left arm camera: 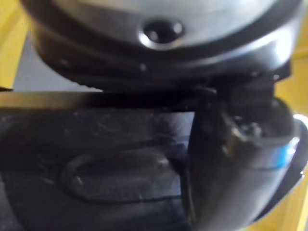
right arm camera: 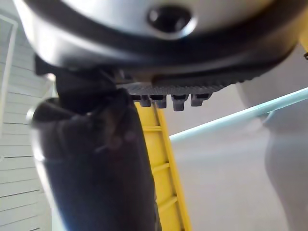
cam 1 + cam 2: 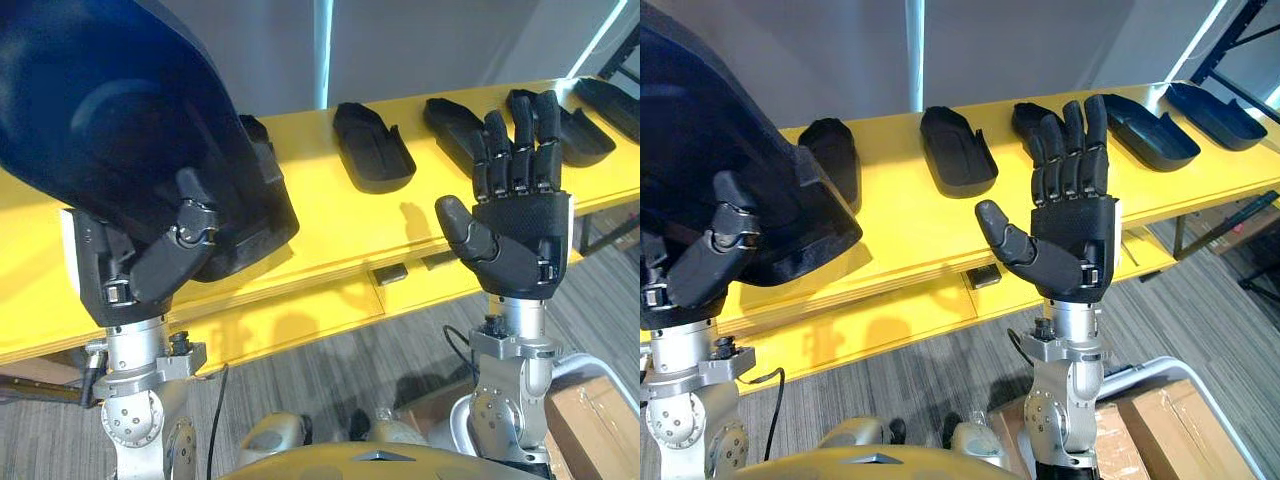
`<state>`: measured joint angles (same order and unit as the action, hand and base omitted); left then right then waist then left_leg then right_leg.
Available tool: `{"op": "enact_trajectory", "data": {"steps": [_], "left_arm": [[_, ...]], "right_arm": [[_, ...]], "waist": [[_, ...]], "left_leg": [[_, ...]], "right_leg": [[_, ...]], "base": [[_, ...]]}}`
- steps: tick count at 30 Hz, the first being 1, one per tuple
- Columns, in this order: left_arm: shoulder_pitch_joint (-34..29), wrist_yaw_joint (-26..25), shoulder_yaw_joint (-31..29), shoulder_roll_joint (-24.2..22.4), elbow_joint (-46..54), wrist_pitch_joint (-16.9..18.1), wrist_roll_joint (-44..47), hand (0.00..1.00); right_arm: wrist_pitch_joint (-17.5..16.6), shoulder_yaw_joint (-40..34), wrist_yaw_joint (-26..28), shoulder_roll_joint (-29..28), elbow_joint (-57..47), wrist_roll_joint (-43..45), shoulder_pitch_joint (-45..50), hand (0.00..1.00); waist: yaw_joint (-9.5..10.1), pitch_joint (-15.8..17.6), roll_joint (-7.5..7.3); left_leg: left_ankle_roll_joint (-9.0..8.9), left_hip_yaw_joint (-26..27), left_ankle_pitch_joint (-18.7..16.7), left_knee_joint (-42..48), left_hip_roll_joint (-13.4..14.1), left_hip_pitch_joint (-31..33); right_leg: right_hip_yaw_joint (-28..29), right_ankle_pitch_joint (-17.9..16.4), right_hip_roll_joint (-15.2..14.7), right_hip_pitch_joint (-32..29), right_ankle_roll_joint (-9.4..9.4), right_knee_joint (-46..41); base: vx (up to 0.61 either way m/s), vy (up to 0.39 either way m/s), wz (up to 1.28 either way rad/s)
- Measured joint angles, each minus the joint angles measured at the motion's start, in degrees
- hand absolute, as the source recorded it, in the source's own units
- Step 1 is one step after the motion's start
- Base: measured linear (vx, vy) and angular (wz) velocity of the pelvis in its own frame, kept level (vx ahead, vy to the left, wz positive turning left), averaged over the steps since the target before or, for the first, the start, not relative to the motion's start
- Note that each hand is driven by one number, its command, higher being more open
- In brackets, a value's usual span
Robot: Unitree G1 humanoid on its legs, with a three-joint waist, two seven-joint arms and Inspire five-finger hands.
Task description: Walk over and take three plastic housings, then place them on the shelf
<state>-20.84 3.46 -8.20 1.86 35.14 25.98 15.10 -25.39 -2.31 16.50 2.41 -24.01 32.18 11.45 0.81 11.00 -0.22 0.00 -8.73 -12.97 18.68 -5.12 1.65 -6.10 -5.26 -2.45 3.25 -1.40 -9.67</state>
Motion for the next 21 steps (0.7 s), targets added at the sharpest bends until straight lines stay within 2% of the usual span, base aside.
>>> {"op": "enact_trajectory", "data": {"steps": [1,2,3,6,11,14,21], "left_arm": [[0.09,1.30,-0.30,0.11,-0.05,0.01,0.20,0.00],[0.15,3.12,-0.25,0.08,-0.11,0.05,0.36,0.00],[0.04,4.87,-0.09,0.14,-0.16,0.29,0.64,0.00],[0.07,8.00,1.14,0.22,-0.21,0.44,4.59,0.00],[0.08,8.96,2.85,0.27,-0.22,0.33,5.49,0.00],[0.13,8.57,4.45,0.28,-0.37,-0.95,5.30,0.00],[-0.24,4.41,5.21,0.10,-4.39,-3.05,4.69,0.00]], "right_arm": [[-0.01,-0.79,-0.98,-0.02,-0.01,-0.24,0.21,1.00],[-0.31,-2.55,-2.09,0.39,0.03,-0.28,0.19,1.00],[-0.58,-4.58,-2.81,0.58,0.26,-0.29,0.02,1.00],[-1.46,-6.81,-3.42,0.54,0.27,-0.42,0.55,1.00],[-1.45,-6.62,-1.71,-0.18,0.63,-0.29,1.28,1.00],[-1.45,-5.81,0.15,-0.17,0.68,-0.19,1.29,1.00],[-1.43,-3.73,0.69,-0.11,4.15,-0.21,1.30,1.00]], "waist": [[-0.61,0.01,0.00],[-1.86,-0.20,0.62],[-1.77,-0.17,0.91],[-1.75,-0.22,1.07],[-1.99,-0.34,1.26],[-2.60,-0.40,1.35],[-2.31,-0.42,1.46]], "left_leg": [[0.26,6.93,-1.11,0.39,3.26,0.46],[0.00,13.22,0.40,1.02,6.81,1.06],[0.44,13.42,2.25,0.17,5.94,0.87],[0.89,11.19,5.74,-5.96,2.62,-1.19],[1.13,11.03,7.18,-8.14,2.03,-1.94],[1.49,11.17,7.66,-8.53,2.04,-2.12],[1.08,10.28,7.76,-7.31,2.01,-1.68]], "right_leg": [[-2.02,-0.11,-0.59,0.70,0.18,-0.11],[-4.74,-0.86,-1.21,1.35,0.40,-0.69],[-5.34,-2.28,-2.36,0.90,-0.01,-2.81],[-5.52,-3.56,-4.89,0.73,-0.11,-3.88],[-5.67,-3.02,-5.30,0.92,-0.96,-3.19],[-5.62,-2.93,-5.31,0.91,-1.12,-3.15],[-6.43,-3.46,-5.38,1.15,-1.02,-3.82]], "base": [[-0.03,-0.029,1.04],[-0.03,-0.019,1.14],[-0.04,0.024,0.88],[-0.05,0.081,0.53],[-0.02,0.016,0.06],[0.00,0.000,0.00],[0.00,-0.005,0.06]]}}
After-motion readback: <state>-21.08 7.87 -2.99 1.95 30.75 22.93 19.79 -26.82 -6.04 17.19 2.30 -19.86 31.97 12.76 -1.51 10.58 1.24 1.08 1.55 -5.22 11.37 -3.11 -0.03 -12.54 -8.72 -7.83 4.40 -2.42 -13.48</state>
